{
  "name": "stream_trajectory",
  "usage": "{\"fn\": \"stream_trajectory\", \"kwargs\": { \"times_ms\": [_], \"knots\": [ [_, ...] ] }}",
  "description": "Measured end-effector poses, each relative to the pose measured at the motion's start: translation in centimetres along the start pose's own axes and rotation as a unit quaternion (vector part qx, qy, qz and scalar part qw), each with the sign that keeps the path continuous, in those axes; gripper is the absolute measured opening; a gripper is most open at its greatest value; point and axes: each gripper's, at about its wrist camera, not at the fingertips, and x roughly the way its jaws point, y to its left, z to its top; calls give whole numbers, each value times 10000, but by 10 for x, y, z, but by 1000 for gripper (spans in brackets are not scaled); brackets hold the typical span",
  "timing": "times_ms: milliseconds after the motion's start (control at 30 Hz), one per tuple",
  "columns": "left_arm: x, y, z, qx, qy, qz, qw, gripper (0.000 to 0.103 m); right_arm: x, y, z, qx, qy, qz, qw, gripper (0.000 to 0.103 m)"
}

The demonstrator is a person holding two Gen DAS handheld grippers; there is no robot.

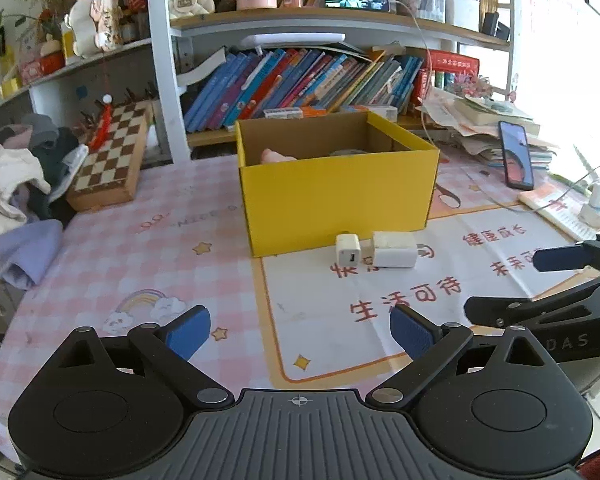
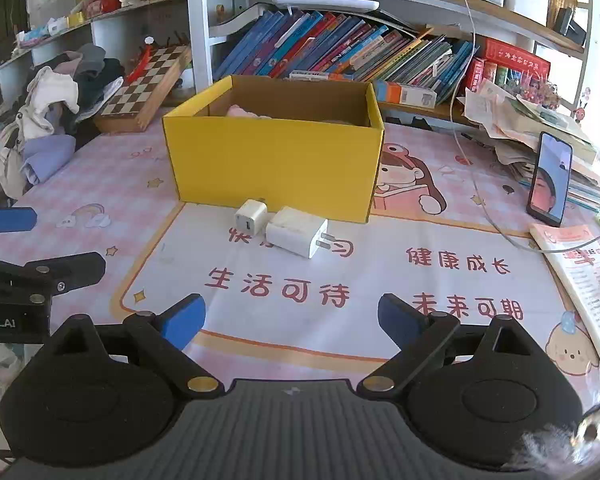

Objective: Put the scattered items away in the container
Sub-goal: 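Withdraw both tools from the box toward the two remaining white chargers, then move both open tools toward the two white chargers on the mat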

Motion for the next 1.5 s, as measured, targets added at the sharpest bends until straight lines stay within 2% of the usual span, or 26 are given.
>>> {"fn": "stream_trajectory", "kwargs": {
  "times_ms": [1133,1500],
  "knots": [
    [20,9,6,-119,270,88,9995,99,16,2,10,-87,141,32,9999,94],
    [31,7,5,-112,427,-8,9990,99,26,2,15,-166,211,65,9996,94]
  ]
}}
